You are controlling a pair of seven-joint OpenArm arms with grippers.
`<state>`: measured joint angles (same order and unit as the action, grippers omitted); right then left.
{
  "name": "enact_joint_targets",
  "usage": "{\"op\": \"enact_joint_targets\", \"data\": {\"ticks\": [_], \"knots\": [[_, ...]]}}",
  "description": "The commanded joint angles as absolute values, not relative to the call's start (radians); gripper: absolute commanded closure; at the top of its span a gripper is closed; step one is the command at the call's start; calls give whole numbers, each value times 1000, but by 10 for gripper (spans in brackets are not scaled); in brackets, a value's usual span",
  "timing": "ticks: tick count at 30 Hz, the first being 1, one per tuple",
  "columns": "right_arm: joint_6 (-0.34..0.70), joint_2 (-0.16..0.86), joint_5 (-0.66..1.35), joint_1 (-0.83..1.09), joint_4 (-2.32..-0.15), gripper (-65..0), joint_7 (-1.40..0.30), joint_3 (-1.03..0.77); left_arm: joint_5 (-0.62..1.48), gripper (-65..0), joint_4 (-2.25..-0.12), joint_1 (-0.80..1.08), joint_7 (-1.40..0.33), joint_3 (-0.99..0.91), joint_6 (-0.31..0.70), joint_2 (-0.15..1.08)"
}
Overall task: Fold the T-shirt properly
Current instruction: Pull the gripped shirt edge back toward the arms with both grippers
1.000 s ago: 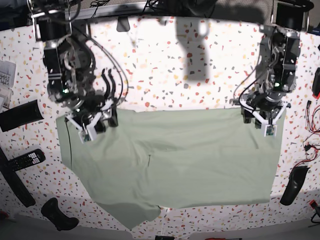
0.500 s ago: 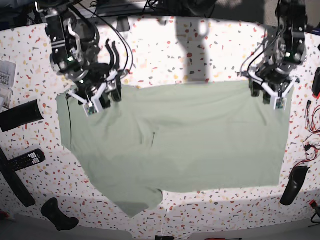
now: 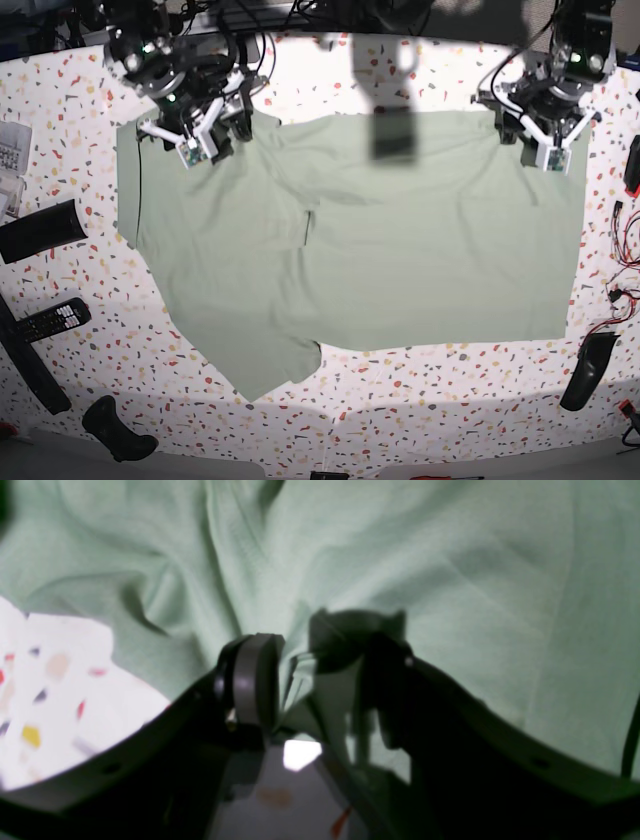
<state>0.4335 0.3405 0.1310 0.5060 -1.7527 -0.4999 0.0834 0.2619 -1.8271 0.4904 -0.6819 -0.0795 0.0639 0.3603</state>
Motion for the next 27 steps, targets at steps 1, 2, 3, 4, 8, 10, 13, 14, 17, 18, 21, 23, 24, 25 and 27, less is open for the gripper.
{"op": "enact_joint_targets", "data": {"ticks": [1,2,3,4,8,10,13,14,17,18,21,23,24,25,27], "knots": [[430,346,128,528,-1769,-297,-536,84,262,-249,-1861,503,-662,-84,68,369],[426,346,119,539,-1778,-297,-541,84,262,-249,-1877,517,-662,-84,68,369],[426,346,100,553,-1786,-296,-543,84,260,-249,-1892,531,-662,-84,68,368],[424,346,80,566,-1794,-296,-545,84,255,-249,-1907,545,-663,-84,68,369],[384,347,20,619,-1817,-297,-551,84,226,-249,-1957,591,-662,-84,67,368],[363,346,-2,639,-1821,-297,-552,84,225,-249,-1969,599,-663,-84,68,368],[339,347,-38,665,-1822,-296,-561,84,226,-249,-1971,599,-668,-84,67,368],[332,346,-53,670,-1822,-297,-562,84,226,-249,-1971,600,-677,-84,67,368],[297,347,-84,692,-1822,-296,-567,83,226,-249,-1971,610,-712,-84,67,364],[289,346,-83,701,-1822,-297,-566,77,225,-249,-1971,619,-706,-84,67,361],[274,346,-83,719,-1825,-297,-566,47,199,-249,-1971,631,-611,-85,67,361],[274,346,-83,725,-1825,-296,-565,17,174,-249,-1970,606,-585,-86,56,361],[274,346,-78,727,-1825,-297,-564,1,186,-249,-1968,587,-598,-85,14,360],[274,346,-70,727,-1825,-296,-560,-16,203,-249,-1959,569,-598,-86,-22,356],[274,346,-68,727,-1825,-296,-548,-46,202,-249,-1916,534,-576,-86,-34,339]]}}
